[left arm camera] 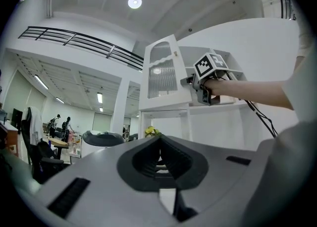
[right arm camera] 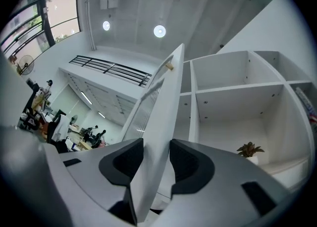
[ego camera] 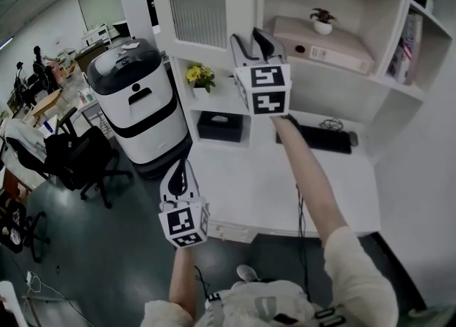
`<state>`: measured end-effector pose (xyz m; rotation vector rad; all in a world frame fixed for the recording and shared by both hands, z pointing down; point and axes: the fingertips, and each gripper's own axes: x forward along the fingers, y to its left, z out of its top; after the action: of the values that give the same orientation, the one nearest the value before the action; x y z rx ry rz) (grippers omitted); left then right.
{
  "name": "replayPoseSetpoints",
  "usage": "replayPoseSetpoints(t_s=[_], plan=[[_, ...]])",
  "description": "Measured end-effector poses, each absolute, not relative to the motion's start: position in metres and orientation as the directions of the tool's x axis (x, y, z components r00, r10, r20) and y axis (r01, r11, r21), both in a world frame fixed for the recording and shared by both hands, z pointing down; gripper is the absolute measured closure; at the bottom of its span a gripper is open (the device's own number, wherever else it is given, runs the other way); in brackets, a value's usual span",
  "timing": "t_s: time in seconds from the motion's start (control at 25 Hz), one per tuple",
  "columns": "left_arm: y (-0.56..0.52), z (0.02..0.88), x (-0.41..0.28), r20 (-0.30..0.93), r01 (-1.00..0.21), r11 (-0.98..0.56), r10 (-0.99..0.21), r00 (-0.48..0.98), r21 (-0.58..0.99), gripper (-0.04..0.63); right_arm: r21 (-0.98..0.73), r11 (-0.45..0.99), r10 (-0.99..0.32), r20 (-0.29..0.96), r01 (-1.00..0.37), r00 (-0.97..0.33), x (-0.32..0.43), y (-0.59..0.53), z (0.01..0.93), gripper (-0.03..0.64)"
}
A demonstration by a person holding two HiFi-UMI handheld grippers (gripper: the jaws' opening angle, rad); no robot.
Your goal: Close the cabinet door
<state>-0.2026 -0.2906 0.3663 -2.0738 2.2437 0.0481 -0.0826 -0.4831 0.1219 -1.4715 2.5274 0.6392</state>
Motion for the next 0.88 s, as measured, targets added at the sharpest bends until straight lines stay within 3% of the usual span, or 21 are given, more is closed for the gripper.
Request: replayPoseSetpoints(t_s=[0.88], plan=[[-0.321, 0.391, -0.193, -0.031, -0.999, 0.043, -0.999, -0.043, 0.001, 0.589, 0.259, 0.376, -0.83, -0.333, -0.89, -0.448, -0.067, -0.529, 0.121, 0.453]])
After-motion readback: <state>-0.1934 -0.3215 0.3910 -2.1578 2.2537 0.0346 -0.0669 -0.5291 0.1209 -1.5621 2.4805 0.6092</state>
